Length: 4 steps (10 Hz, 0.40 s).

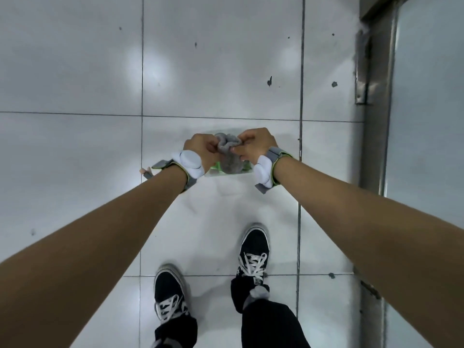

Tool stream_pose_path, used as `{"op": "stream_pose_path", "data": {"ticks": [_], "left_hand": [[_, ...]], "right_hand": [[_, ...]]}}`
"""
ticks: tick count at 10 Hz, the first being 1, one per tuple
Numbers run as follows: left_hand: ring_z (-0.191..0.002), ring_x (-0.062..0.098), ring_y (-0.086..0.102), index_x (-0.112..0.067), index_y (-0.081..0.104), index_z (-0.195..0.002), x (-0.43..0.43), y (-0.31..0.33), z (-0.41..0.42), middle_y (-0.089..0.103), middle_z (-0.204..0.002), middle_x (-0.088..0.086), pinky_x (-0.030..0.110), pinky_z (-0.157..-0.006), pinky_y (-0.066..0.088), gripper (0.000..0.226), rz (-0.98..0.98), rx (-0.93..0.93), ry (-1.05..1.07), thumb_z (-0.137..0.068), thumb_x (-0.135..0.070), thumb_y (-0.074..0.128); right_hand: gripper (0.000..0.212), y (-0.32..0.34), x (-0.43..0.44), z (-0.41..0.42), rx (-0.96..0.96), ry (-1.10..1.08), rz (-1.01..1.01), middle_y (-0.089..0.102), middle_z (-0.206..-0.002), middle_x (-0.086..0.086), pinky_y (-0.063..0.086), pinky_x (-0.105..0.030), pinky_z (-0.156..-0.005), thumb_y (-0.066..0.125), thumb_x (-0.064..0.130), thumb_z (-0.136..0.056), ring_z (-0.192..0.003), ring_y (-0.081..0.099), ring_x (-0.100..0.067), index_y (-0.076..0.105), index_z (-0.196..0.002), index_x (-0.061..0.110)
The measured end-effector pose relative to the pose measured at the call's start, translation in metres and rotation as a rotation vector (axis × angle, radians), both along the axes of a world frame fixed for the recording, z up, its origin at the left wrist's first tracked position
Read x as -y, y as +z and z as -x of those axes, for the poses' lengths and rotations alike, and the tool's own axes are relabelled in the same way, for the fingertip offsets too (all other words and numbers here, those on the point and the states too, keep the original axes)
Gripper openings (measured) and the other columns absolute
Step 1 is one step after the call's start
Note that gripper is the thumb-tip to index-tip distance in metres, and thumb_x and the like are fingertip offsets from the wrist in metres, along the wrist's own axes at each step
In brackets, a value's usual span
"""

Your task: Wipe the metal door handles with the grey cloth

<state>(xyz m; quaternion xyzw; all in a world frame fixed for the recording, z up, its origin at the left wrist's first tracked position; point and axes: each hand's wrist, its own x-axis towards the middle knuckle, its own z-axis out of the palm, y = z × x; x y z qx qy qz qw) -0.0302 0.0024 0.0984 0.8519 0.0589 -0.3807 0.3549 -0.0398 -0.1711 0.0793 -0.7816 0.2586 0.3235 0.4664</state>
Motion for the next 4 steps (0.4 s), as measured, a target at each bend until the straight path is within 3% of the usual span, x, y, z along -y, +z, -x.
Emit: {"op": "stream_pose_path", "data": {"ticks": [1,2,3,4], "left_hand": [[-0.106,0.041,0.069,-0.003,0.072,-0.11,0.002,0.002,-0.008,0.073,-0.112,0.026,0.053,-0.096,0.057,0.026,-0.02,-0.067,-0.039,-0.092,-0.022,0.07],[-0.108,0.037,0.07,-0.012,0.072,-0.114,-0.002,0.008,-0.014,0.074,-0.118,0.017,0.047,-0.097,0.057,0.022,-0.079,-0.064,0.0,-0.094,-0.02,0.067],[-0.088,0.034,0.074,-0.011,0.073,-0.09,-0.008,0.025,-0.022,0.078,-0.098,0.019,0.044,-0.087,0.062,0.014,-0.05,-0.026,-0.008,-0.096,-0.022,0.065],[-0.065,0.029,0.062,-0.002,0.067,-0.081,-0.016,0.055,-0.024,0.07,-0.077,0.017,0.033,-0.061,0.055,0.029,0.012,-0.086,0.076,-0.1,-0.022,0.058]], "right_hand": [[0.035,-0.007,-0.001,-0.008,-0.023,0.059,-0.009,0.077,-0.109,-0.01,0.058,-0.032,-0.1,0.085,0.013,-0.085,-0.111,0.074,-0.029,0.08,-0.12,0.01],[0.031,0.0,0.002,-0.015,-0.047,0.071,0.004,0.079,-0.12,-0.008,0.054,-0.026,-0.096,0.078,0.006,-0.089,-0.121,0.073,-0.029,0.08,-0.118,0.016],[0.022,0.017,0.006,-0.023,-0.019,0.001,-0.053,0.082,-0.108,-0.016,0.065,-0.043,-0.097,0.07,0.004,-0.094,-0.101,0.078,-0.036,0.077,-0.085,0.022],[0.017,0.051,0.003,-0.027,-0.002,-0.063,-0.127,0.079,-0.086,-0.017,0.065,-0.042,-0.077,0.068,0.012,-0.1,-0.077,0.073,-0.032,0.075,-0.085,0.014]]}}
